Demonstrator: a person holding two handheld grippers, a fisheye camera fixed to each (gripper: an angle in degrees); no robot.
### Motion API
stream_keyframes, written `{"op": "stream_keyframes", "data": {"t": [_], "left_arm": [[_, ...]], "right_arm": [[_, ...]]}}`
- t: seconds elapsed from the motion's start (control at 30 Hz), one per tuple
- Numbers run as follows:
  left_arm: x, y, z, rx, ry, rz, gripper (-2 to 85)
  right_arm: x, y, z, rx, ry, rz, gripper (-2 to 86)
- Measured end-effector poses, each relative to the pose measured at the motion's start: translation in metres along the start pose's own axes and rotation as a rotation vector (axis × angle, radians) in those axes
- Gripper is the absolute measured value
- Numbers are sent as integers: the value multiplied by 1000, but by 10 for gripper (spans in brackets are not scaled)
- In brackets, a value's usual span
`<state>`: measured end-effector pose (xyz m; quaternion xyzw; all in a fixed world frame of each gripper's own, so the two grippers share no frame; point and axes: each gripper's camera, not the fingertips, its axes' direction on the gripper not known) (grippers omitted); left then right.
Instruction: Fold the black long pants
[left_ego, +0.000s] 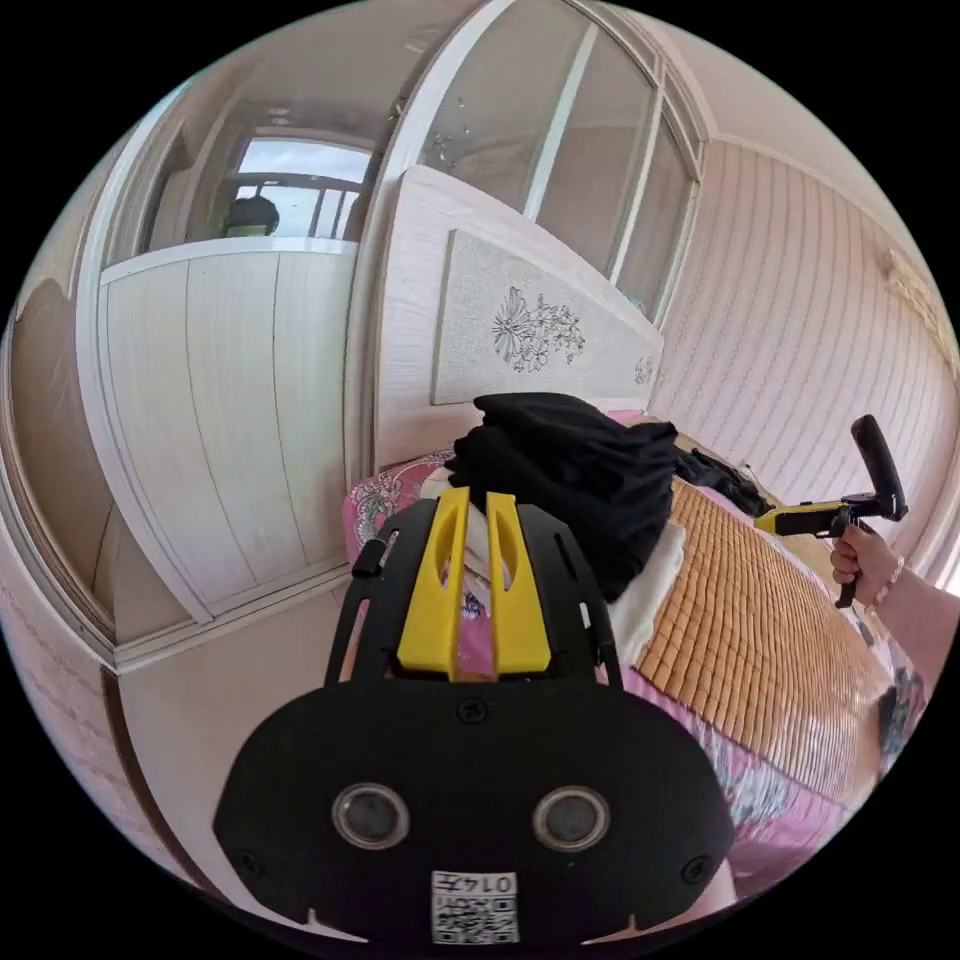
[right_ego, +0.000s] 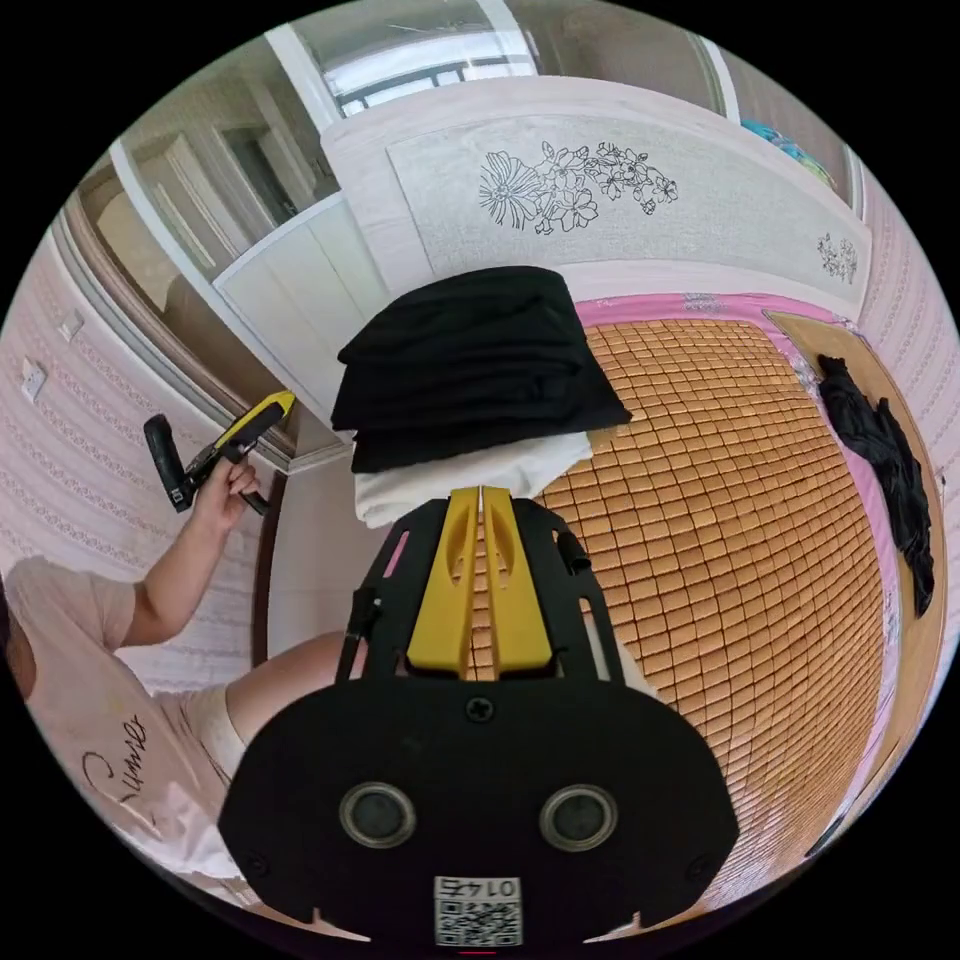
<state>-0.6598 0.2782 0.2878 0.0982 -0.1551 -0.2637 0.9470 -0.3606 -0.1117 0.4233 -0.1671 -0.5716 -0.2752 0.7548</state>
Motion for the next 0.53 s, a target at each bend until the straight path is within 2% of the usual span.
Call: {"op": "stream_keyframes", "data": {"t": [0.1, 0.2, 0.27, 0.33, 0.4, 0.47, 0.53], "left_arm": [[45, 55, -50, -45, 60, 201, 5], [107, 101, -98, -62, 159, 394, 10], [164, 122, -132, -40, 370, 486, 30], [213, 132, -157, -15, 553, 561, 45], [267, 146, -182, 14, 693, 672, 56], [335, 168, -217, 33, 868, 790, 63], [380, 187, -241, -2, 1040, 810, 66]], "right_arm": [[-48, 124, -35, -54, 250, 32, -8], [-105, 242, -79, -210, 609, 169, -9], [-153, 333, -128, -179, 1028, 458, -9], [-187, 393, -161, -161, 1241, 660, -8], [-213, 443, -189, -182, 1330, 815, -7], [-248, 498, -226, -103, 1400, 1009, 0], [-273, 533, -247, -23, 1388, 1111, 14]]}}
